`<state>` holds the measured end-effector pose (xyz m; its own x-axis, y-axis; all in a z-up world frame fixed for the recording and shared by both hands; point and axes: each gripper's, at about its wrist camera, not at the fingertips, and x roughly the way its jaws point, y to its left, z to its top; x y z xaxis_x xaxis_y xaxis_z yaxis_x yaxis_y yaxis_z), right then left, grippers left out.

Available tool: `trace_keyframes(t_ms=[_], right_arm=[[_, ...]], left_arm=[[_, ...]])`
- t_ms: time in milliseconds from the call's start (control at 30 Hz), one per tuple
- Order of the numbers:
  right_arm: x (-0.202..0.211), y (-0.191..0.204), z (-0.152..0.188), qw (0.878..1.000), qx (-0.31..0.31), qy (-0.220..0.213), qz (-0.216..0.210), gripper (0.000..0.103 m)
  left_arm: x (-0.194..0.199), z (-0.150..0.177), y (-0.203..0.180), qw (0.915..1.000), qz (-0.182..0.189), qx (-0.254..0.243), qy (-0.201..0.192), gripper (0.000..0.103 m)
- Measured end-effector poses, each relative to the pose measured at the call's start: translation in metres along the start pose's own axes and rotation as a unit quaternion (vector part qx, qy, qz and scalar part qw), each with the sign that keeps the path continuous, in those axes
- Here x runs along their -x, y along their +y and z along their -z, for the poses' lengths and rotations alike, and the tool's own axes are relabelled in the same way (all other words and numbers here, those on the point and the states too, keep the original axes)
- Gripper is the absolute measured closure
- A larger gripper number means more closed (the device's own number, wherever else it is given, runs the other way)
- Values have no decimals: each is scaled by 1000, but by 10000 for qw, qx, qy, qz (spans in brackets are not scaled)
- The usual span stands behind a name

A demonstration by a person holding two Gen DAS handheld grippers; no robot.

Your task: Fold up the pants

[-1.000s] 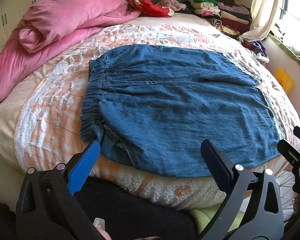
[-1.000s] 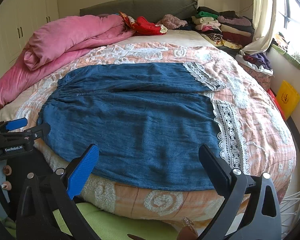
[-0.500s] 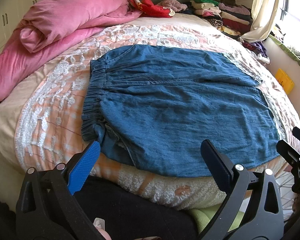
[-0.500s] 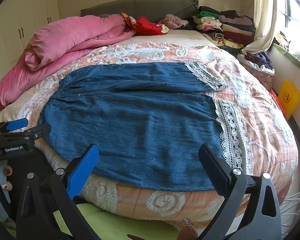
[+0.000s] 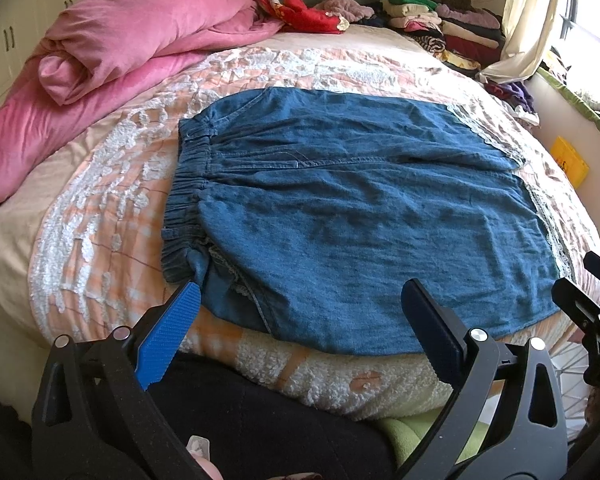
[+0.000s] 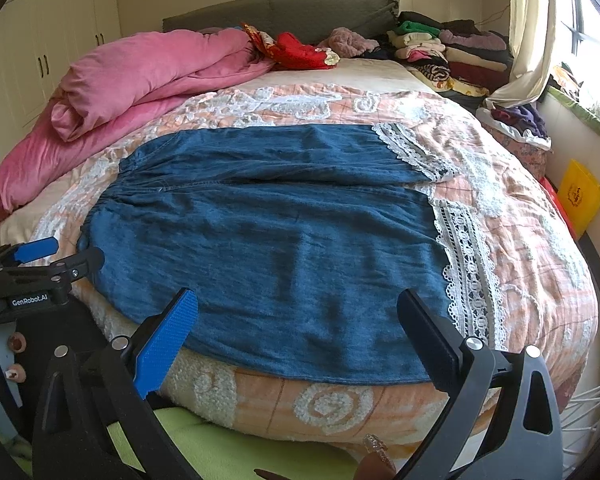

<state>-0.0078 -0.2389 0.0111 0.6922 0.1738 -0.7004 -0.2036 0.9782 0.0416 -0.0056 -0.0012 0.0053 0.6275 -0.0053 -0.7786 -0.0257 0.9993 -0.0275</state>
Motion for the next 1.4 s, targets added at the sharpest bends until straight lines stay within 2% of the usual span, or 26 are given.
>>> trace_keyframes(t_ms=[233, 533, 800, 1133, 1400], right_arm=[[-4, 4, -7, 9999, 76, -7, -82, 4], [-29, 12, -50, 9983, 391, -110, -426, 4], [-75, 27, -92, 9957, 711, 75, -597, 4], [-131, 46, -156, 9909, 1226, 68, -553, 4], [-196, 57, -205, 9813, 1670, 436, -850, 4]], left_arm=[[-9, -6, 13, 10000, 18, 75, 48, 9], [-30, -33, 53, 9990, -184, 392, 113, 9], [-54, -67, 95, 9970, -316, 677, 211, 9], [-97, -114, 133, 9939, -542, 861, 433, 9], [-132, -141, 151, 9925, -647, 822, 640, 9]])
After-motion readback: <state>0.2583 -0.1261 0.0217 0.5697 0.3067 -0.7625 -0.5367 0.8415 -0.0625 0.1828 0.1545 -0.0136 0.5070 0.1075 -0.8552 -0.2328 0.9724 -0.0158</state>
